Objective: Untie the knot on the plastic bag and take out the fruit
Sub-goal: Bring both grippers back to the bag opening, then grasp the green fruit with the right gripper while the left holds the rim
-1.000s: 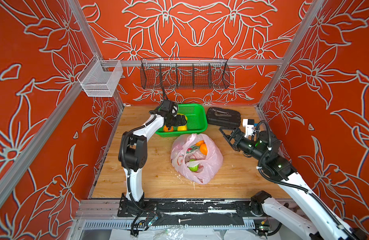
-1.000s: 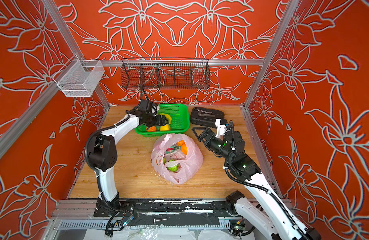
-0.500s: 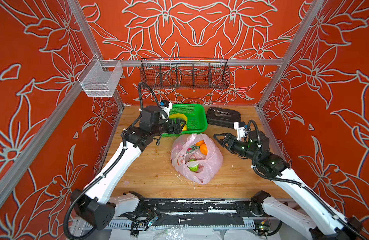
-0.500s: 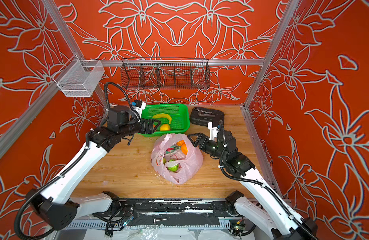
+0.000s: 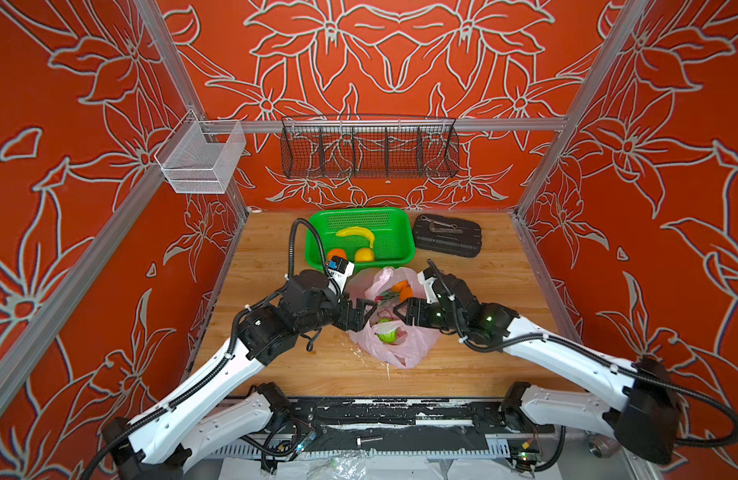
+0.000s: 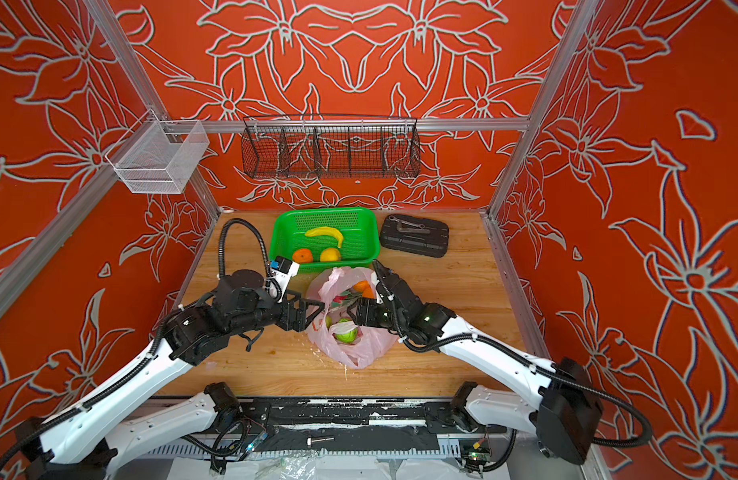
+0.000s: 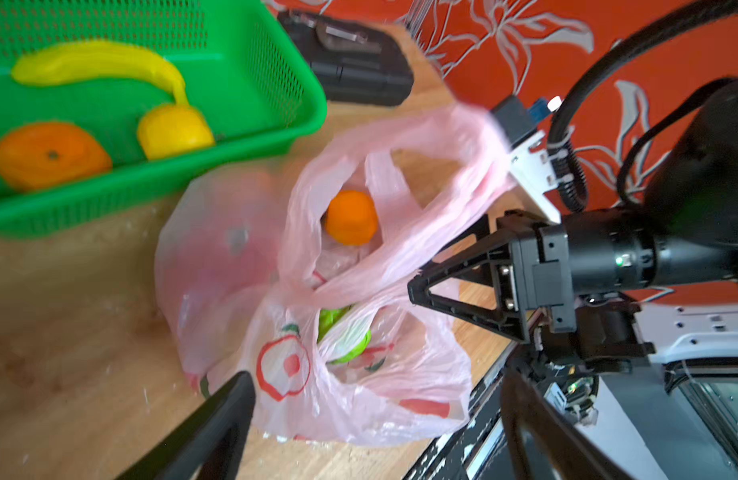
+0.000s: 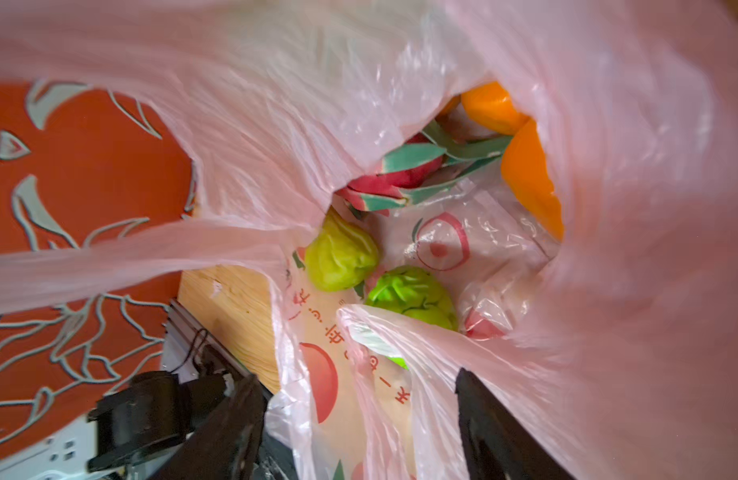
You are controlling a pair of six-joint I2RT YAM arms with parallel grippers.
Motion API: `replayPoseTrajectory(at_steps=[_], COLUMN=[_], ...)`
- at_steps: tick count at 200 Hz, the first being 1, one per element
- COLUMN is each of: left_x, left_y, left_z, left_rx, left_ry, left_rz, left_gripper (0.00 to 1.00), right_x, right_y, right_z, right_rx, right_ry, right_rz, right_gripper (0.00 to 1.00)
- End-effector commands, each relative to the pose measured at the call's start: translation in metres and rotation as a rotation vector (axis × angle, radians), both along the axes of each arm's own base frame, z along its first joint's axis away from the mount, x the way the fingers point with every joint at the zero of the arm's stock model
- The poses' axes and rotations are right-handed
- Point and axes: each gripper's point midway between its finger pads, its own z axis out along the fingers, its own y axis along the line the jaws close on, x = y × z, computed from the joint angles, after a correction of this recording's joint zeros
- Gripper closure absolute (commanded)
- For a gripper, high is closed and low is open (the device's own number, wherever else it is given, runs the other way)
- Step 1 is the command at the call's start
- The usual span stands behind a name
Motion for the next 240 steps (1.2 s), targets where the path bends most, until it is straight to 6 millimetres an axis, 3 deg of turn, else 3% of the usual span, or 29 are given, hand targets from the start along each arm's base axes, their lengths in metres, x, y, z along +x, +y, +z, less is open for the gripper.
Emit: replayPoseTrajectory(at_steps=[1,38,73,107,136,200,221,240], left_x=[-0.003,-0.001,0.000,-0.001,-0.006,-0.015,-0.016,-0.018], left_y=[0.004,-0.001,-0.002,-0.002,-0.001,0.008,0.010,0.013], left_z=[-0.035,-0.084,-0.115,-0.141,-0.159,-0.183,-0.189,-0.194], left_rx=[0.049,0.135,0.161,0.165,0.190,0.222,0.230,0.244], left_ry=[0.093,0.208,0.278,0.334,0.386,0.441,0.452,0.466], left_rz=[0.047,0.053,0.080,0.123,0.122,0.150,0.159,0.171], left_gripper=[0.09,0.09,0.09,0.16,0.26,0.39,0.39,0.39], right_x=[-0.001,-0.030,-0.070,-0.080,-0.073,-0.033,-0.020,-0.006], right_y=[0.000,0.002,-0.002,-0.010,-0.008,0.021,0.031,0.029], right_z=[-0.019,-0.054,-0.083,-0.093,-0.082,-0.023,-0.016,-0.024], right_rx=[-0.095,-0.203,-0.250,-0.305,-0.328,-0.243,-0.239,-0.303], right_ry=[0.005,0.096,0.179,0.204,0.171,-0.014,-0.076,-0.106], right_rz=[0.010,0.120,0.231,0.259,0.263,0.206,0.202,0.167], right_gripper=[0.27,0.28,0.36,0.38,0.37,0.31,0.31,0.29])
